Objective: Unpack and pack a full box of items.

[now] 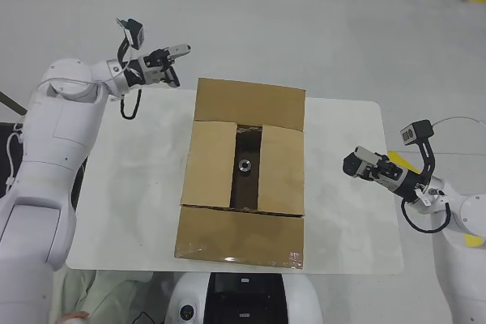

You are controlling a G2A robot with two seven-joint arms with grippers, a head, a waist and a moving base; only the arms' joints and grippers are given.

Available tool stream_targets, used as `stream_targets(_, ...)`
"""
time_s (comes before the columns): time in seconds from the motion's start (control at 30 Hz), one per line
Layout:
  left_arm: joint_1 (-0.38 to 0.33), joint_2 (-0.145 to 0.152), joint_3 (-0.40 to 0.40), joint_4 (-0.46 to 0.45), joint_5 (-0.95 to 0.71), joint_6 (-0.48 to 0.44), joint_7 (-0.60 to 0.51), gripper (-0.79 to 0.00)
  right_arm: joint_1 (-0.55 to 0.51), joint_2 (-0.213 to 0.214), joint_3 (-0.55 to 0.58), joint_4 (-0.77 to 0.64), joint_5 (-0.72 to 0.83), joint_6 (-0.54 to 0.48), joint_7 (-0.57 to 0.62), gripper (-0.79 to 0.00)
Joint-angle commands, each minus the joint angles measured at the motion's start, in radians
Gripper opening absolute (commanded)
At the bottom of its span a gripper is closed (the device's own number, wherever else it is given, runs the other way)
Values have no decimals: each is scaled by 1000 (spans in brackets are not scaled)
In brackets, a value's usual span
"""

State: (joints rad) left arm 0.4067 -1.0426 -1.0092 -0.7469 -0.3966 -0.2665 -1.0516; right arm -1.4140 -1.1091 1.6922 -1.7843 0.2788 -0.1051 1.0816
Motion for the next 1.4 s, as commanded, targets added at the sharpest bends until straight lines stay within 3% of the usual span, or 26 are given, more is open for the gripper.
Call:
stream_targets(0.0, -10, -17, 24, 45, -2, -11, 37, 0, 0, 0, 0, 0, 0, 0, 0, 0)
stream_targets(0.2, -50, -71, 90, 143, -6, -31, 105, 0, 0, 0, 0, 0, 0, 0, 0, 0)
stream_targets(0.47, -100, -145, 171, 265, 24, 22, 181, 0, 0, 0, 0, 0, 0, 0, 0, 0)
stream_targets(0.67, -127, -189, 180, 328, -48, 85, 107, 0, 0, 0, 0, 0, 0, 0, 0, 0)
stream_targets(1.03, -189, -225, 153, 407, -136, 115, -44, 0, 0, 0, 0, 0, 0, 0, 0, 0)
stream_targets(1.37, -206, -221, 98, 444, -227, 109, -236, 0, 0, 0, 0, 0, 0, 0, 0, 0)
